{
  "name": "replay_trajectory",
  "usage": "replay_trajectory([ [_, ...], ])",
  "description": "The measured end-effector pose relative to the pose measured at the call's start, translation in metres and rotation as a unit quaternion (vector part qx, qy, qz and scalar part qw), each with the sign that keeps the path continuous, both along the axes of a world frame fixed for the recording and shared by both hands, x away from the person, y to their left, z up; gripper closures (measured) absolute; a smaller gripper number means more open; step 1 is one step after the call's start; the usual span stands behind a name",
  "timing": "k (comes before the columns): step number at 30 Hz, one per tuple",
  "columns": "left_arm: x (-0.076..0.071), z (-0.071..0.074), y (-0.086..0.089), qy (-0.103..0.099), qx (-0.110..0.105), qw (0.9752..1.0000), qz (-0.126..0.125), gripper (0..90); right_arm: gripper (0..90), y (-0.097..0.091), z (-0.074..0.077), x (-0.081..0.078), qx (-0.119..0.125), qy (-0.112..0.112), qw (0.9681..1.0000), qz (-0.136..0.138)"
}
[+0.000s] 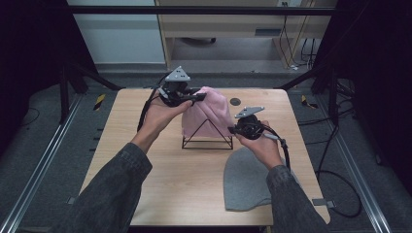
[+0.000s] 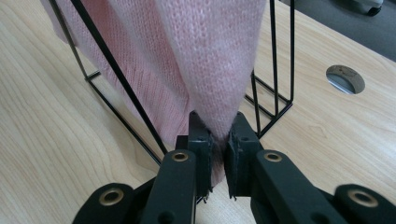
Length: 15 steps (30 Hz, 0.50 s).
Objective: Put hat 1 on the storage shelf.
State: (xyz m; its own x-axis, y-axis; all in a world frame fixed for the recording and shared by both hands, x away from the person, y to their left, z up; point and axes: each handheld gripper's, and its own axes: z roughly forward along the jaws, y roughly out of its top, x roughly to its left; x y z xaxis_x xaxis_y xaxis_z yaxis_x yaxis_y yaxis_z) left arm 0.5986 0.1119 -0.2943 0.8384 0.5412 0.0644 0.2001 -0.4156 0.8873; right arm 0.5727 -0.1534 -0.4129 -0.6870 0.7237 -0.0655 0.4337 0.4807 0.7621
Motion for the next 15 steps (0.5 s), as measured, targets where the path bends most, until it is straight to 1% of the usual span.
replay_trajectory([
  [7,-0.0040,-0.0017,-0.0027,0.001,-0.006,1.0000,-0.002,73.6,83.0,0.0003,-0.0026,-0.0016,-0.001,0.002,1.0000,0.000],
  [9,-0.0049,-0.0015,-0.0033,0.001,-0.003,1.0000,-0.003,73.6,83.0,-0.0005,-0.0028,-0.0022,-0.001,0.004,1.0000,-0.002],
  [10,-0.0054,-0.0016,-0.0040,0.001,-0.007,1.0000,-0.003,73.6,83.0,-0.0013,-0.0027,-0.0023,-0.001,0.003,1.0000,-0.002],
  [15,-0.0088,-0.0009,-0.0065,0.000,-0.013,0.9999,-0.010,73.4,82.9,-0.0073,-0.0035,-0.0057,0.015,0.000,0.9999,-0.007],
])
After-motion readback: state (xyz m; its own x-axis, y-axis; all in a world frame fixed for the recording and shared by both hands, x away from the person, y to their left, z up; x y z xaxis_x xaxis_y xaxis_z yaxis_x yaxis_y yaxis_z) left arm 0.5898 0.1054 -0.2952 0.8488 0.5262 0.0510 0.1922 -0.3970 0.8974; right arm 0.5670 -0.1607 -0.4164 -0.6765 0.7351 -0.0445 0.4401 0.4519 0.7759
